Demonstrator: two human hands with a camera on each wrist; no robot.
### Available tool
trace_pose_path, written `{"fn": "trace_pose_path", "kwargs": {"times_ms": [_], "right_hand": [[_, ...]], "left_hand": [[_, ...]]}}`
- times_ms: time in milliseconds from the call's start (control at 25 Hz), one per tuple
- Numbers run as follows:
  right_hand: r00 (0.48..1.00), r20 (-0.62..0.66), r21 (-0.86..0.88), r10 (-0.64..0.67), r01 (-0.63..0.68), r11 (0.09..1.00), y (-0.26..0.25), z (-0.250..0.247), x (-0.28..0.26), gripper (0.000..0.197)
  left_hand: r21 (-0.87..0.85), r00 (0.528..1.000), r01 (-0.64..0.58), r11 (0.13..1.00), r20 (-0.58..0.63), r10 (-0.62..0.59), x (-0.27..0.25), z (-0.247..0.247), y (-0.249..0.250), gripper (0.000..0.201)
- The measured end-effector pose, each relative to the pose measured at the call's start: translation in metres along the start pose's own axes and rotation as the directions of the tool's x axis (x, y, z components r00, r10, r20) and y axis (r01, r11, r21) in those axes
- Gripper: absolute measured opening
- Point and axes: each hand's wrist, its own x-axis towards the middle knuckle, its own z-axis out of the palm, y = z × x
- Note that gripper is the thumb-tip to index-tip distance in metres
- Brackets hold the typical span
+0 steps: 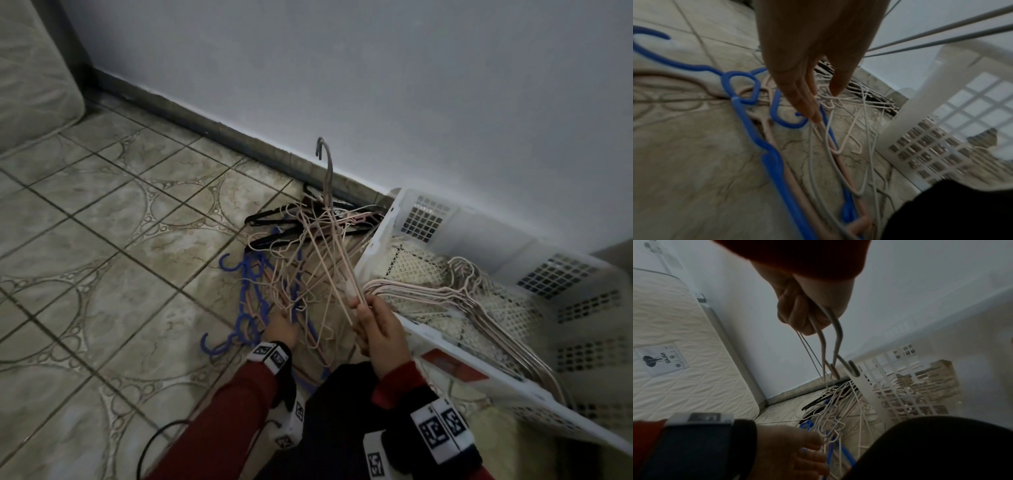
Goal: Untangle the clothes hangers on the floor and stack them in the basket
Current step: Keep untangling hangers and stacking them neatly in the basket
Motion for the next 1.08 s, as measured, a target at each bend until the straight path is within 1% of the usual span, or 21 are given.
{"fn": "trace_pose_path", "kwargs": {"times_ms": [40, 120, 160, 200, 280, 320, 360, 400, 480, 520, 600, 640, 720, 800, 880, 960, 1040, 1080], "right_hand": [[1.000, -0.005, -0.015, 0.010, -0.010, 1.000, 0.004, -0.002, -0.001, 0.023], [1.000, -0.015, -0.039, 0.027, -0.028, 0.999, 0.012, -0.005, -0.002, 0.022], [0.999, -0.021, -0.044, 0.040, -0.041, 0.998, 0.015, -0.008, -0.002, 0.022], [0.999, -0.018, -0.049, 0.050, -0.051, 0.998, 0.016, -0.010, -0.003, 0.021], [0.999, -0.007, -0.065, 0.046, -0.046, 0.997, 0.016, -0.013, -0.004, 0.020], [0.999, -0.007, -0.080, 0.034, -0.035, 0.996, 0.016, -0.014, -0.004, 0.019], [1.000, -0.013, -0.099, 0.023, -0.024, 0.995, 0.016, -0.014, -0.004, 0.019], [1.000, -0.024, -0.118, 0.014, -0.016, 0.993, 0.017, -0.014, -0.005, 0.018], [0.999, -0.050, -0.133, 0.011, -0.018, 0.991, 0.017, -0.011, -0.004, 0.019], [0.998, -0.066, -0.110, 0.020, -0.027, 0.994, 0.015, -0.009, -0.004, 0.020], [0.996, -0.091, -0.037, 0.023, -0.026, 0.999, 0.005, -0.005, -0.005, 0.026], [0.994, -0.103, 0.008, 0.025, -0.024, 1.000, -0.003, -0.003, -0.006, 0.028], [0.992, -0.124, 0.103, 0.024, -0.011, 0.995, -0.017, 0.001, -0.008, 0.030], [0.990, -0.140, 0.167, 0.027, -0.004, 0.986, -0.025, 0.005, -0.011, 0.030], [0.989, -0.145, 0.159, -0.003, 0.026, 0.987, -0.030, 0.010, -0.014, 0.030], [0.989, -0.130, 0.091, -0.066, 0.078, 0.993, -0.033, 0.016, -0.018, 0.026], [0.989, -0.113, 0.042, -0.099, 0.104, 0.994, -0.037, 0.021, -0.024, 0.025], [0.991, -0.102, 0.071, -0.086, 0.093, 0.993, -0.038, 0.024, -0.026, 0.026]], "left_hand": [[0.019, 1.000, -0.012, 1.000, -0.004, 0.012, -0.001, 0.002, 0.006, 0.031], [0.059, 0.999, 0.018, 0.998, -0.045, -0.015, -0.003, 0.002, 0.017, 0.035], [0.130, 0.998, 0.020, 0.991, -0.068, -0.012, -0.002, 0.002, 0.019, 0.037], [0.180, 0.998, 0.036, 0.983, -0.065, -0.025, -0.001, 0.001, 0.019, 0.038], [0.164, 0.999, 0.050, 0.985, 0.008, -0.052, 0.012, 0.000, 0.011, 0.036], [0.115, 0.999, 0.035, 0.993, 0.035, -0.039, 0.016, 0.001, 0.008, 0.035], [0.026, 0.997, 0.030, 0.999, 0.068, -0.032, 0.018, 0.002, 0.007, 0.034], [-0.102, 0.993, 0.041, 0.994, 0.111, -0.029, 0.021, 0.003, 0.004, 0.032], [-0.341, 0.981, 0.032, 0.940, 0.192, 0.037, 0.016, -0.002, 0.008, 0.026], [-0.412, 0.978, -0.004, 0.911, 0.189, 0.090, 0.011, -0.008, 0.013, 0.021], [-0.510, 0.973, -0.116, 0.853, 0.115, 0.201, -0.007, -0.028, 0.029, 0.022], [-0.570, 0.966, -0.158, 0.807, 0.080, 0.246, -0.020, -0.040, 0.038, 0.023], [-0.665, 0.935, -0.232, 0.710, 0.049, 0.352, -0.045, -0.063, 0.055, 0.023], [-0.716, 0.898, -0.288, 0.636, 0.028, 0.439, -0.068, -0.081, 0.066, 0.024], [-0.736, 0.873, -0.335, 0.589, -0.007, 0.488, -0.088, -0.089, 0.073, 0.025], [-0.739, 0.853, -0.380, 0.556, -0.047, 0.520, -0.107, -0.093, 0.079, 0.024], [-0.700, 0.829, -0.462, 0.545, -0.122, 0.546, -0.123, -0.094, 0.082, 0.023], [-0.683, 0.824, -0.490, 0.542, -0.158, 0.544, -0.128, -0.095, 0.082, 0.022]]}}
